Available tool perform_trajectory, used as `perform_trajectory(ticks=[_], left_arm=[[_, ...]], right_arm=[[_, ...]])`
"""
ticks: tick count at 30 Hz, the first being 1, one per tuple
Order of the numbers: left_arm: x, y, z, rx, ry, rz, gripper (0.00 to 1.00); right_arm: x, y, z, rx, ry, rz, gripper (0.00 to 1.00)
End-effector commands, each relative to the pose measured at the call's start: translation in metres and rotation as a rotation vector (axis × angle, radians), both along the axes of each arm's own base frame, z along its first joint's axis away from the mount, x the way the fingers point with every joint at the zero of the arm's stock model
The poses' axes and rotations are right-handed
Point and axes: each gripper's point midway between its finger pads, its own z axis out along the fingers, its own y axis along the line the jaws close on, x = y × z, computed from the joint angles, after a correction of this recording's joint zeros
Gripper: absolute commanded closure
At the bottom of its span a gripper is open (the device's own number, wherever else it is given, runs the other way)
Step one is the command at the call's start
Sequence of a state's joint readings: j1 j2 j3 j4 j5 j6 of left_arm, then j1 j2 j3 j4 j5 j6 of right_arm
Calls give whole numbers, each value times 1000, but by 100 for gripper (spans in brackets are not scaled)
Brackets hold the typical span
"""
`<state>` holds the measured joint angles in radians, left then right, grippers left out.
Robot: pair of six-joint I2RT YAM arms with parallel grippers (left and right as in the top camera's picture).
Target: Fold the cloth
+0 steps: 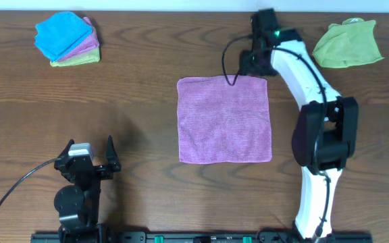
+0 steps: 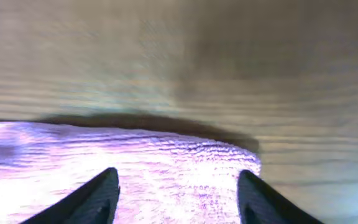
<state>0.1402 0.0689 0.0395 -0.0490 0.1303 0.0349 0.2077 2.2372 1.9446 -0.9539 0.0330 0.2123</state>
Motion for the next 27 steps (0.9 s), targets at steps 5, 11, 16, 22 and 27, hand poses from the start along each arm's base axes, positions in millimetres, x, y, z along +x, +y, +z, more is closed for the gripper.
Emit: perform_trajectory(ticks=[5, 11, 16, 22, 27], left_arm=[[-1, 0, -19, 11, 45, -4, 4], [-1, 1, -19, 14, 43, 4, 4], [-1, 1, -19, 14, 43, 3, 5], [1, -17, -14, -99, 20, -84, 4], [-8, -77, 21, -490, -40, -399, 5]], right_arm=[[-9, -6, 101, -59, -138, 89, 39], [-48, -19, 192, -63, -275, 130, 39], [-95, -27, 245, -48, -339, 126, 39], [-146, -34, 274, -11, -368, 114, 39], [-196, -38, 294, 5, -372, 119, 38]])
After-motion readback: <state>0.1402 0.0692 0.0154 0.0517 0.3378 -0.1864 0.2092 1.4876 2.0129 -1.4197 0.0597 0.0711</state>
